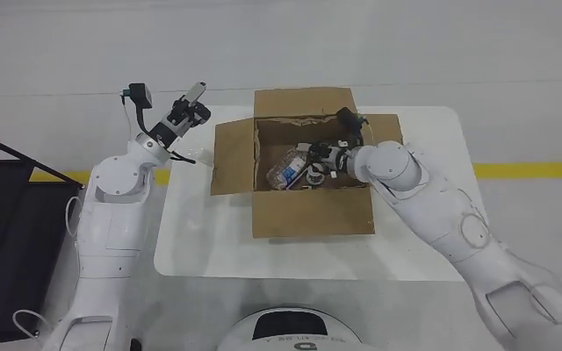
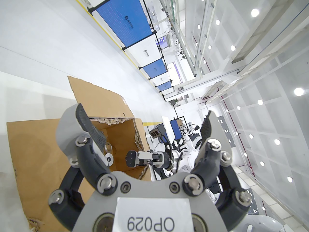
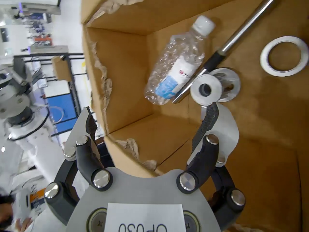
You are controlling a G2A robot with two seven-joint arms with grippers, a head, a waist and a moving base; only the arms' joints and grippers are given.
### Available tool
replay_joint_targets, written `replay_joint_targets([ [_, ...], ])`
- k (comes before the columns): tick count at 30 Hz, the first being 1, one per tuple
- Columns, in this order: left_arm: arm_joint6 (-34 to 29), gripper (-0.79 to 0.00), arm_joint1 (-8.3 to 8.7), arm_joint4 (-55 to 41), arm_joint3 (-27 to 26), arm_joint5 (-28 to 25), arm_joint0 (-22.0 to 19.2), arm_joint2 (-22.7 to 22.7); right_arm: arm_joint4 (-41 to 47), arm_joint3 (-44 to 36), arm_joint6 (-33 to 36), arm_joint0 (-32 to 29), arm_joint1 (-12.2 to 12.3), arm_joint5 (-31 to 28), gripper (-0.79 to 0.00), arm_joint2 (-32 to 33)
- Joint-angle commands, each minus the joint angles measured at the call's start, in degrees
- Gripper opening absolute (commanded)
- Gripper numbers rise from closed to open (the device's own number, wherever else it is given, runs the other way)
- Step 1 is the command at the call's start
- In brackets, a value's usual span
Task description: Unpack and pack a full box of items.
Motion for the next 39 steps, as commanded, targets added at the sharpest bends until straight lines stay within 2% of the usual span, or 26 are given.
replay_joint_targets([
  [1, 0.0, 0.0, 0.0, 0.0, 0.0, 0.0, 0.0, 0.0, 0.2, 0.0, 0.3, 0.0, 0.0, -0.1, 0.0, 0.1],
  [6, 0.0, 0.0, 0.0, 0.0, 0.0, 0.0, 0.0, 0.0, 0.2, 0.0, 0.3, 0.0, 0.0, -0.1, 0.0, 0.1],
  [11, 0.0, 0.0, 0.0, 0.0, 0.0, 0.0, 0.0, 0.0, -6.3, 1.0, -5.6, 1.8, -1.6, 10.2, 0.0, -4.5],
  [14, 0.0, 0.0, 0.0, 0.0, 0.0, 0.0, 0.0, 0.0, -9.3, 1.7, -4.8, 4.3, -2.8, 16.1, 0.0, -7.8],
  [16, 0.0, 0.0, 0.0, 0.0, 0.0, 0.0, 0.0, 0.0, -10.0, 2.8, -3.6, 5.8, -3.7, 17.9, 0.0, -9.5],
  [17, 0.0, 0.0, 0.0, 0.0, 0.0, 0.0, 0.0, 0.0, -10.8, 3.6, -2.9, 6.7, -4.1, 18.9, -0.015, -10.6],
  [19, 0.0, 0.0, 0.0, 0.0, 0.0, 0.0, 0.0, 0.0, -11.8, 5.1, -1.6, 8.3, -4.9, 20.7, -0.099, -12.4],
  [22, 0.0, 0.0, 0.0, 0.0, 0.0, 0.0, 0.0, 0.0, -13.1, 6.9, 0.4, 10.3, -6.2, 21.7, -0.108, -15.1],
  [24, 0.0, 0.0, 0.0, 0.0, 0.0, 0.0, 0.0, 0.0, -12.9, 8.0, 2.3, 11.2, -7.0, 20.4, -0.092, -16.6],
  [27, 0.0, 0.0, 0.0, 0.0, 0.0, 0.0, 0.0, 0.0, -13.7, 9.6, 2.5, 11.8, -8.2, 21.0, -0.16, -18.6],
  [28, 0.0, 0.0, 0.0, 0.0, 0.0, 0.0, 0.0, 0.0, -14.1, 10.7, 2.6, 12.1, -8.7, 21.7, -0.222, -19.3],
  [29, 0.0, 0.0, 0.0, 0.0, 0.0, 0.0, 0.0, 0.0, -14.2, 11.4, 2.5, 12.5, -9.3, 22.2, -0.249, -19.9],
  [31, 0.0, 0.0, 0.0, 0.0, 0.0, 0.0, 0.0, 0.0, -13.9, 12.8, 3.5, 13.3, -10.2, 21.9, -0.268, -20.9],
  [33, 0.0, 0.0, 0.0, 0.0, 0.0, 0.0, 0.0, 0.0, -13.8, 14.4, 3.3, 13.8, -11.1, 22.4, -0.249, -21.3],
  [39, 0.0, 0.0, 0.0, 0.0, 0.0, 0.0, 0.0, 0.0, -12.9, 18.4, 1.4, 14.8, -13.5, 24.8, -0.36, -21.7],
])
